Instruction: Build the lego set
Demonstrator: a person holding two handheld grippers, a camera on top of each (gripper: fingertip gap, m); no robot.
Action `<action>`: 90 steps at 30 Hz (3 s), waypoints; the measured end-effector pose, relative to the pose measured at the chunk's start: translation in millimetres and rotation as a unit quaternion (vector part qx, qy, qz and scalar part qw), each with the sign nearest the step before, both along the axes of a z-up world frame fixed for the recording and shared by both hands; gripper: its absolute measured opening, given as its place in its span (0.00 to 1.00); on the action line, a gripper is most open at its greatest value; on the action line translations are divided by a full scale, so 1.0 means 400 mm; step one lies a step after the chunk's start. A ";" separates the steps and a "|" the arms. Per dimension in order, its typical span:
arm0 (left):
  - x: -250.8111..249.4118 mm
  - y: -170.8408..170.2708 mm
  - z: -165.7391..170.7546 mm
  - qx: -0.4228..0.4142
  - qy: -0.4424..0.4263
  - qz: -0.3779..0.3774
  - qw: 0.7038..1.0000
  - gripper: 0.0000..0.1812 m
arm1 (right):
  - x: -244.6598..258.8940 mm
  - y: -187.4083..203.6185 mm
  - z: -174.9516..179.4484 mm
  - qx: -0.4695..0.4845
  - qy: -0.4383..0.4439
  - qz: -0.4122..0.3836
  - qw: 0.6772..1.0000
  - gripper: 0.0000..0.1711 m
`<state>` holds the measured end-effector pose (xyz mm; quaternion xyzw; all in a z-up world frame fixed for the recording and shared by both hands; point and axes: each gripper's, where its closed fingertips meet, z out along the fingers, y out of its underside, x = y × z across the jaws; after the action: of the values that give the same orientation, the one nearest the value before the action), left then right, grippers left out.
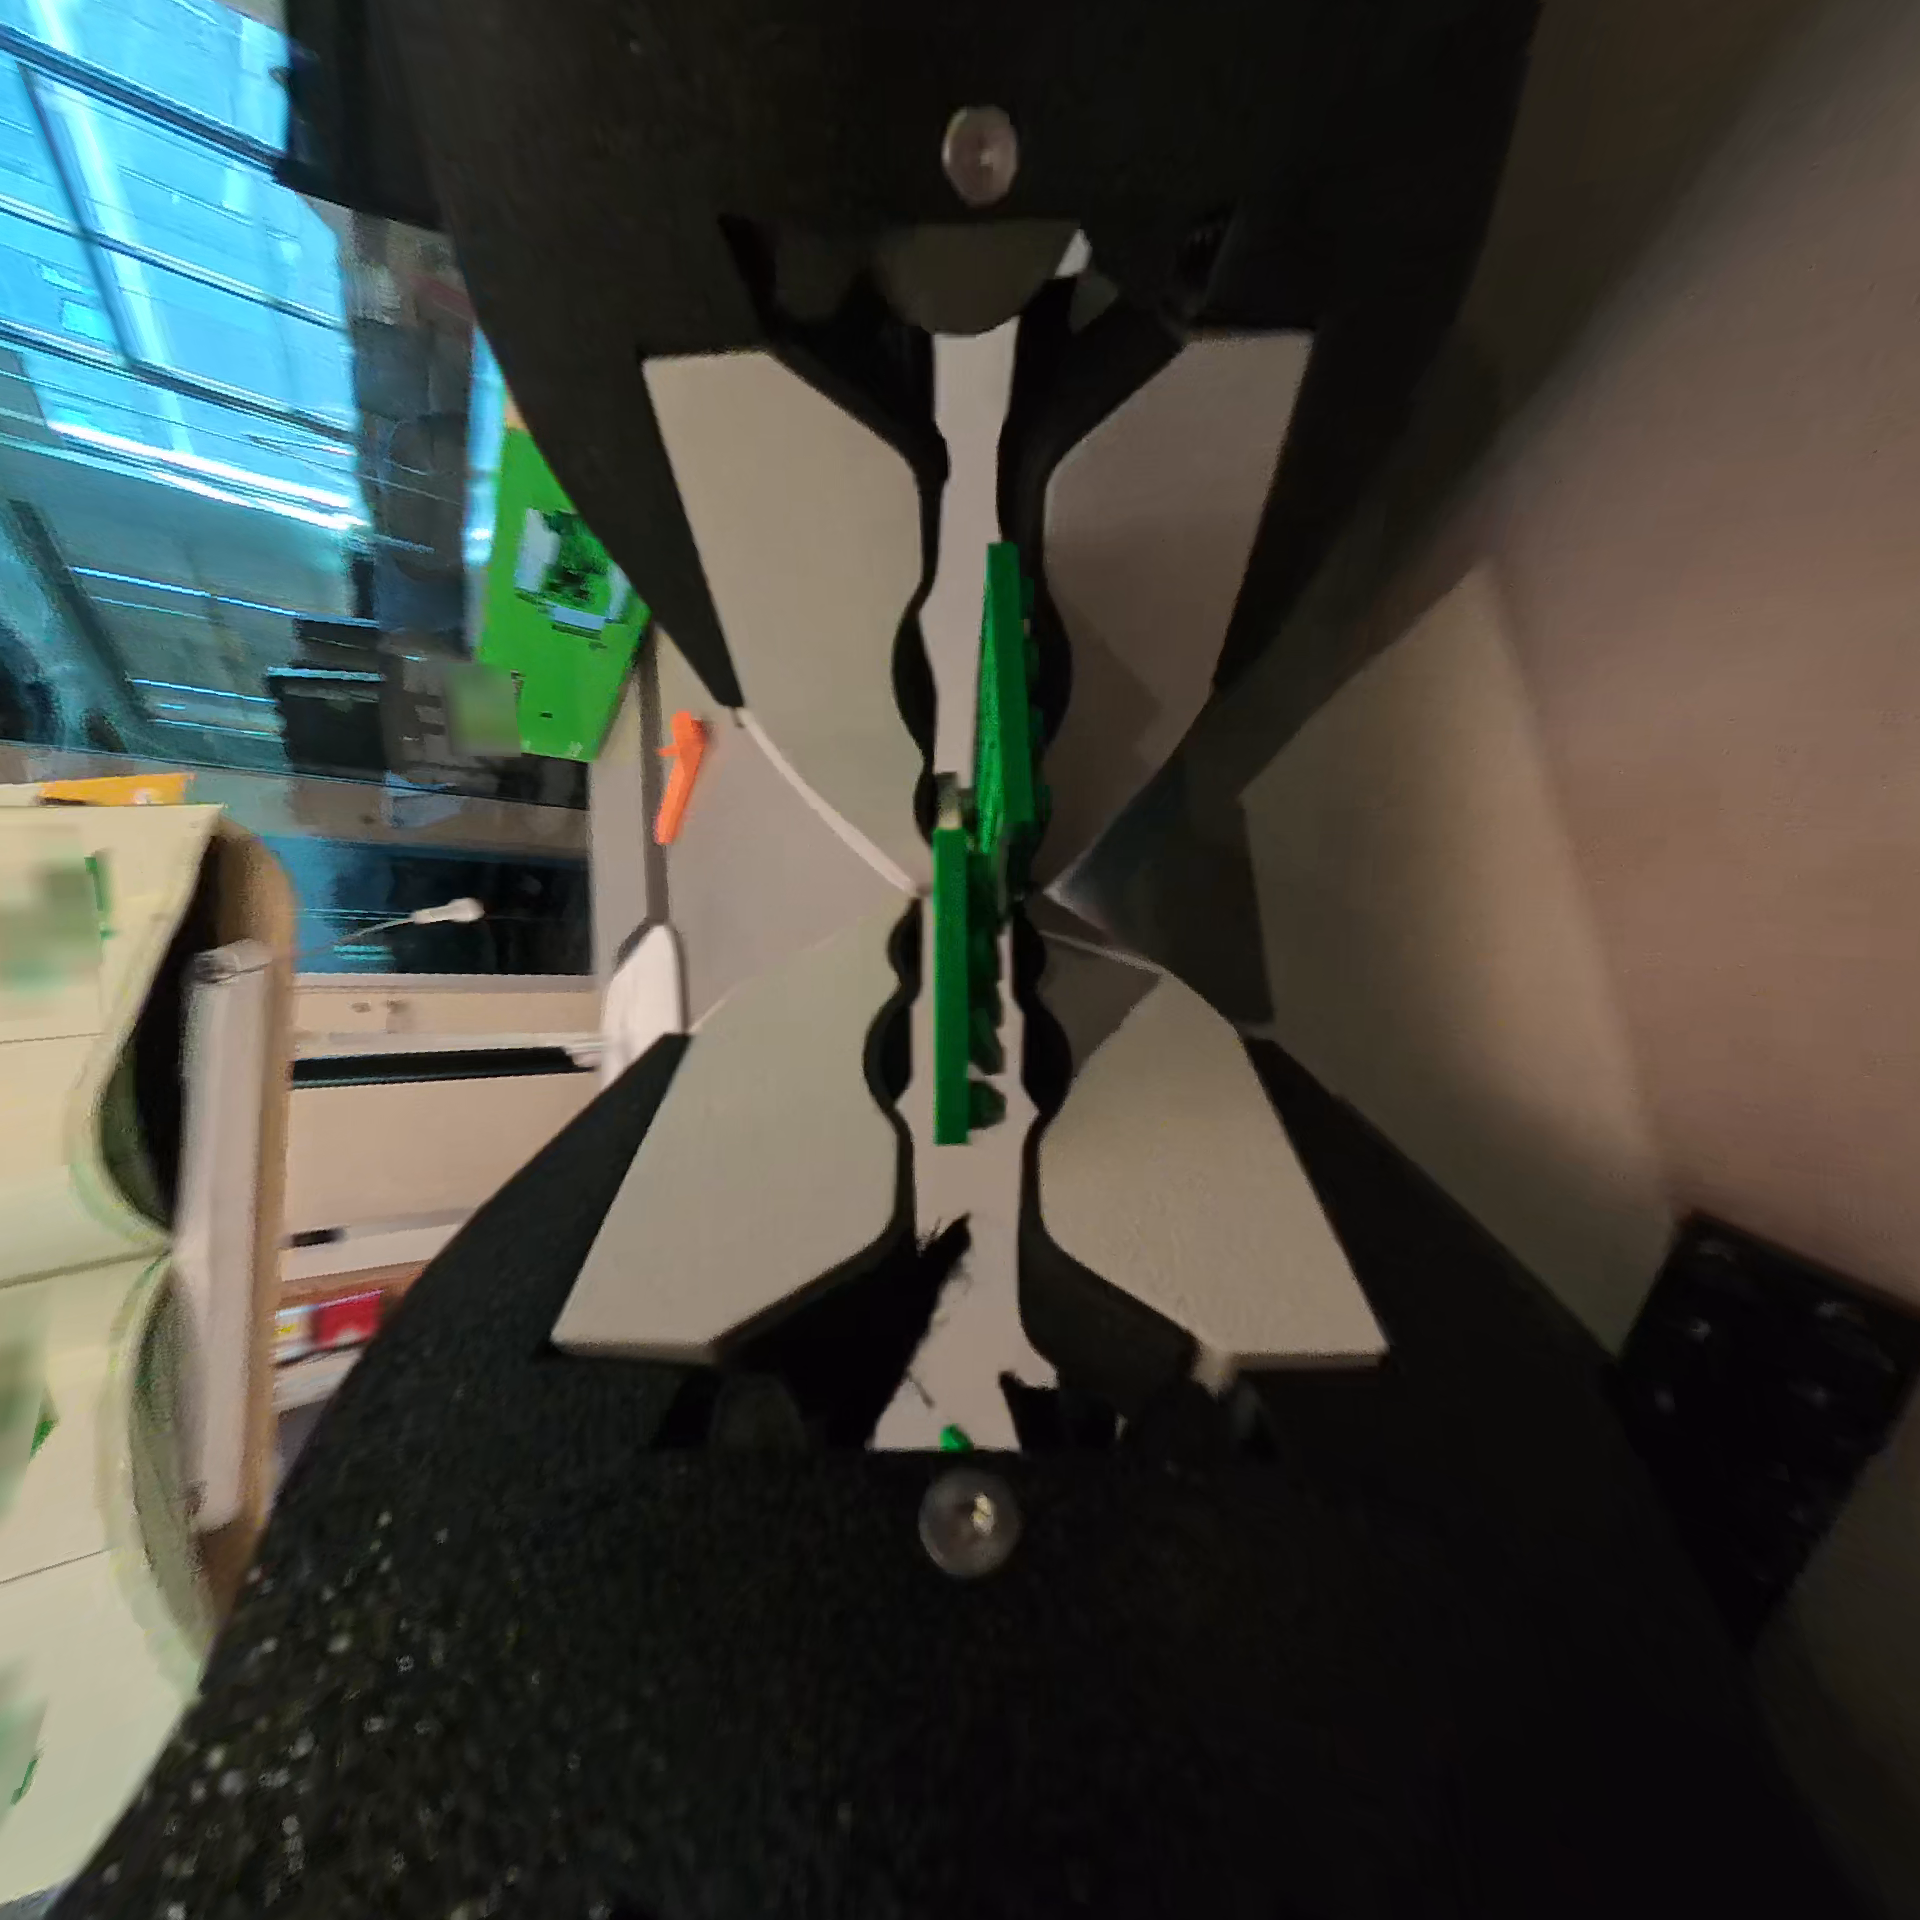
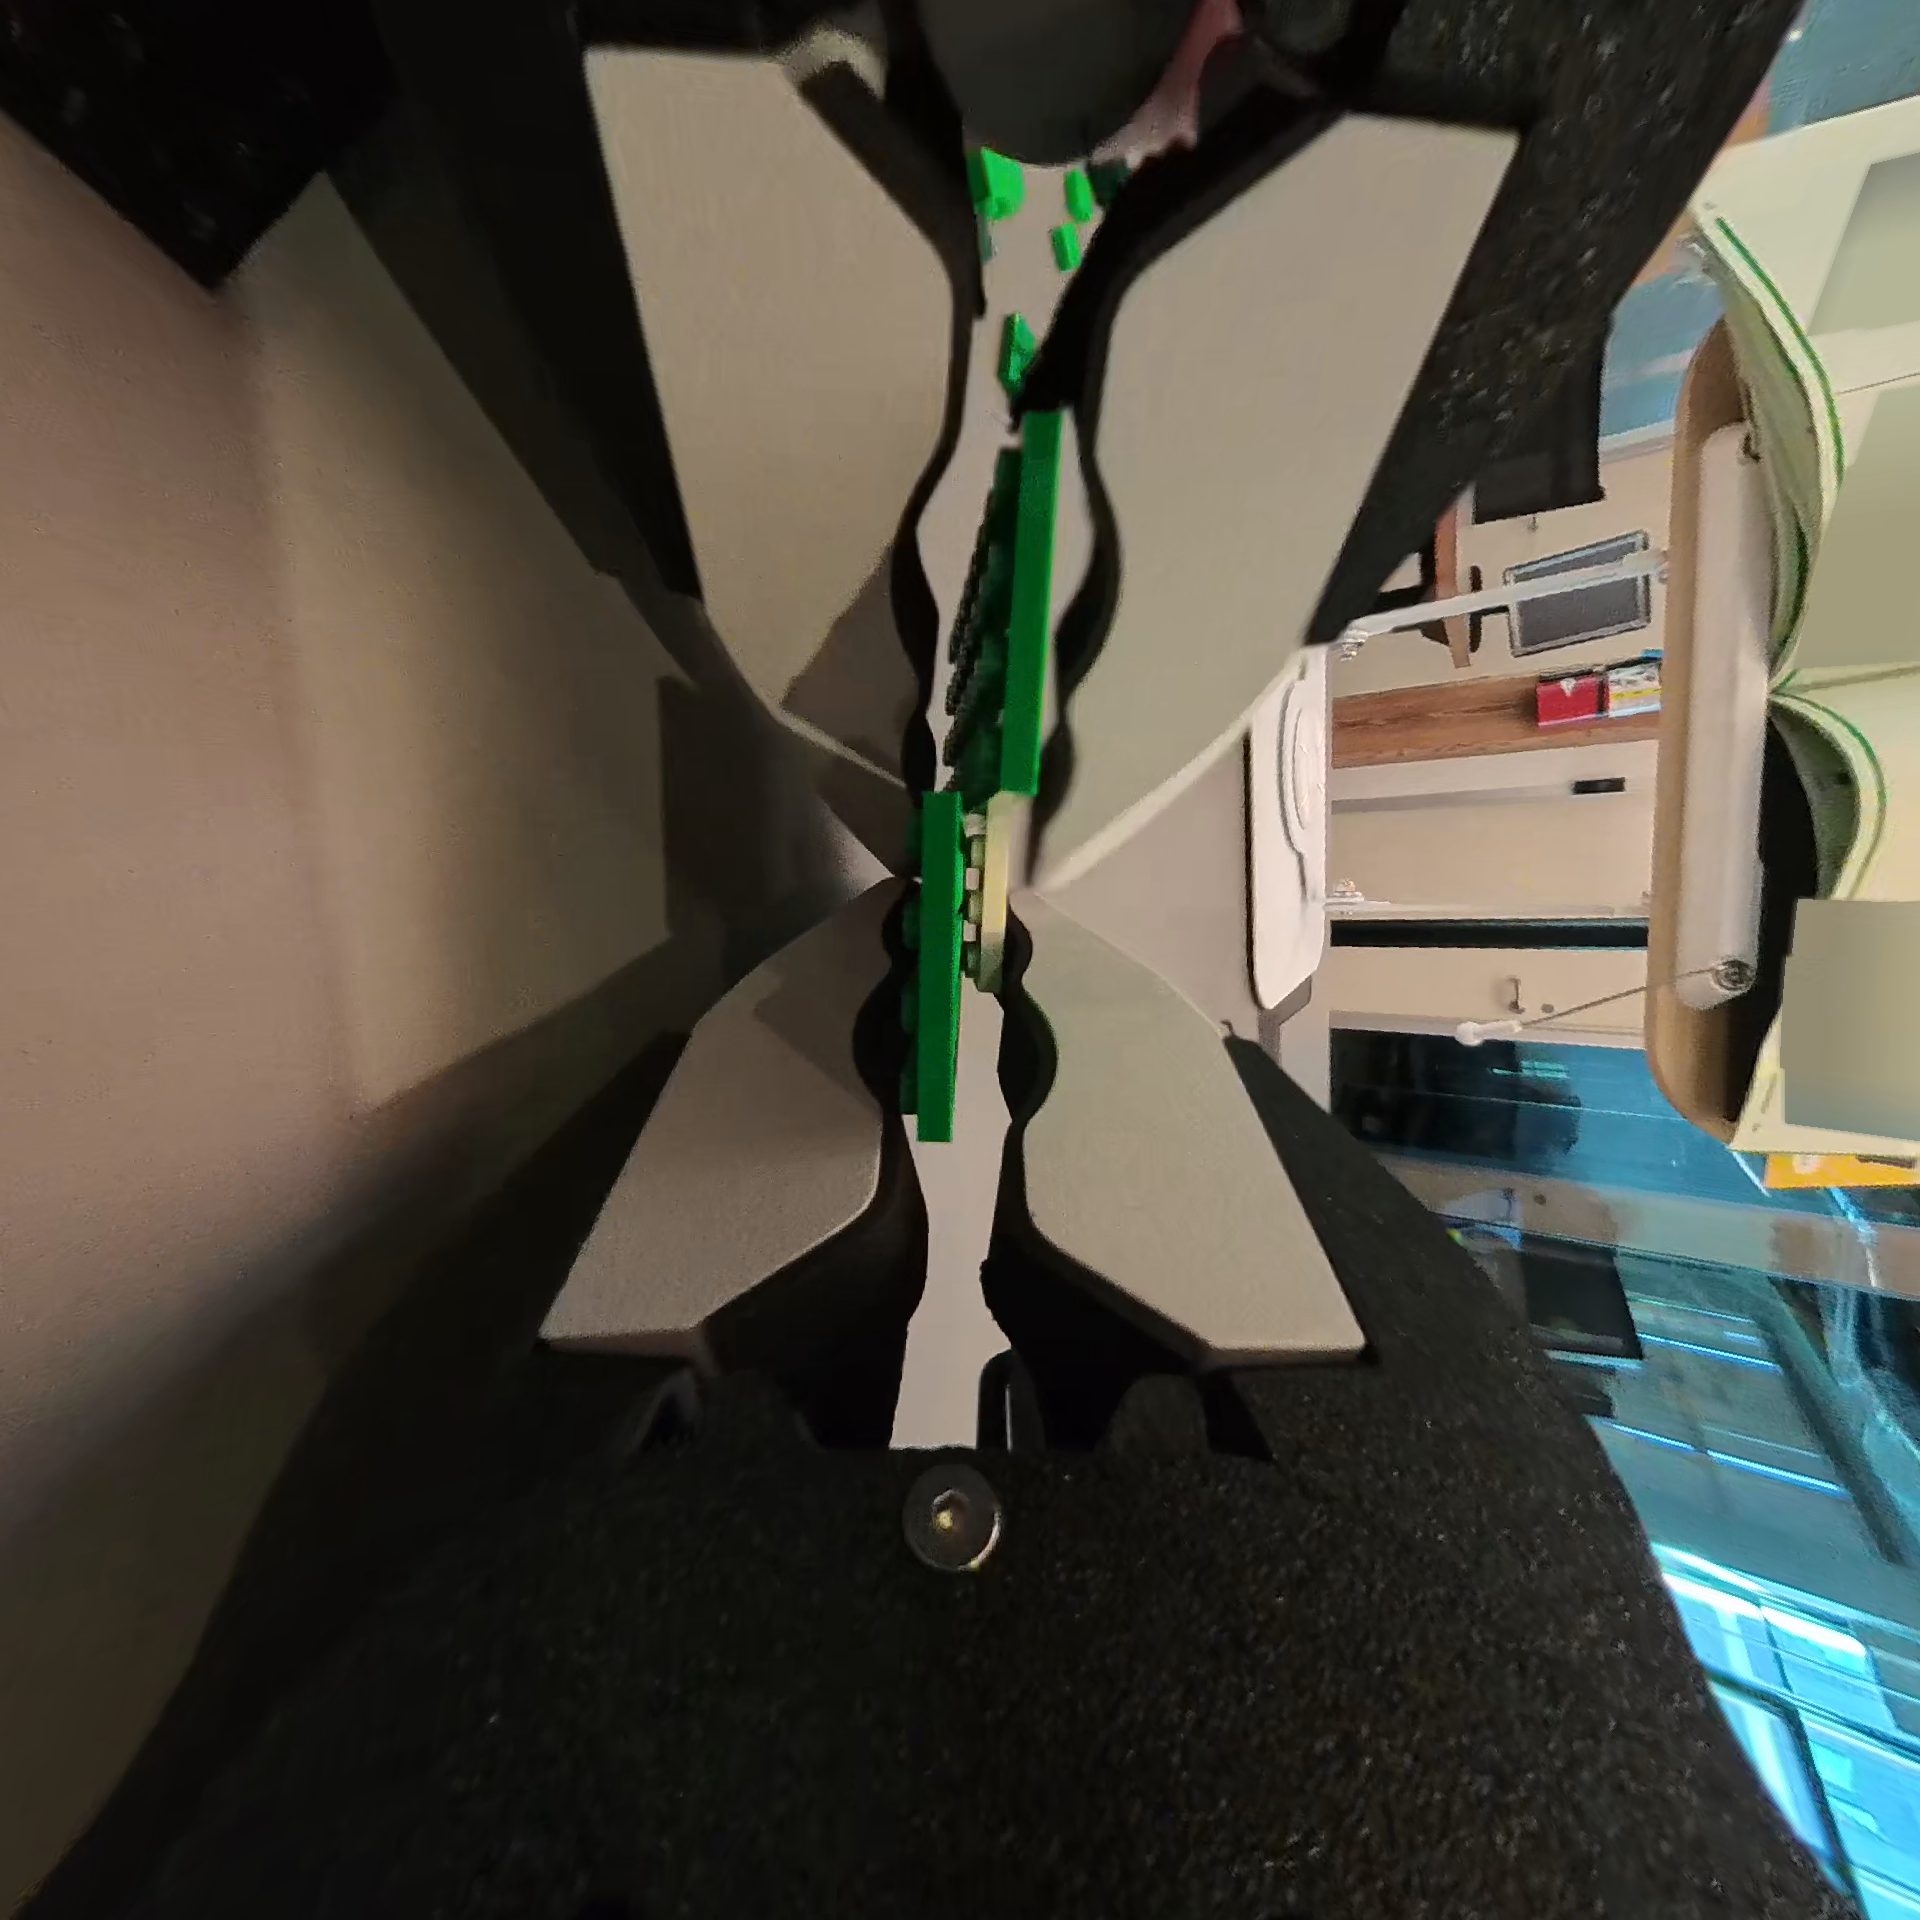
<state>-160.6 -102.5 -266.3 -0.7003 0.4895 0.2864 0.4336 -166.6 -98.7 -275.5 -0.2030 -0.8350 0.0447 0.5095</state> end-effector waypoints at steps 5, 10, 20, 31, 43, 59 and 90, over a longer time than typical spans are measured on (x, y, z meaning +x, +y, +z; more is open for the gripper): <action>0.003 0.005 -0.001 0.031 0.029 -0.012 0.999 0.10 | 0.002 0.003 -0.002 -0.003 -0.001 0.001 1.000 0.07; 0.003 -0.003 -0.005 0.003 -0.015 -0.017 1.000 0.05 | 0.003 -0.005 -0.005 -0.035 -0.012 0.000 0.999 0.07; 0.003 -0.008 -0.003 -0.022 -0.057 -0.013 0.998 0.05 | 0.014 -0.024 0.010 -0.144 -0.004 0.070 0.987 0.08; 0.001 -0.022 -0.033 -0.071 -0.092 -0.025 0.993 0.05 | 0.031 -0.047 0.009 -0.149 -0.011 0.121 0.981 0.06; 0.014 -0.032 -0.030 -0.116 -0.218 -0.044 0.968 0.07 | 0.032 -0.054 0.005 -0.271 -0.095 0.116 0.951 0.06; 0.017 -0.032 -0.026 -0.159 -0.260 -0.012 0.952 0.05 | 0.029 -0.056 0.010 -0.307 -0.107 0.109 0.940 0.06; 0.044 -0.047 0.094 -0.144 -0.508 -0.098 0.844 0.05 | 0.049 -0.073 0.112 -0.486 -0.078 0.165 0.855 0.08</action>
<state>-143.1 -121.4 -228.5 -0.7508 0.3025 -0.2264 0.5418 -147.1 -127.9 -230.6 -0.2866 -0.7650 0.5126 0.2643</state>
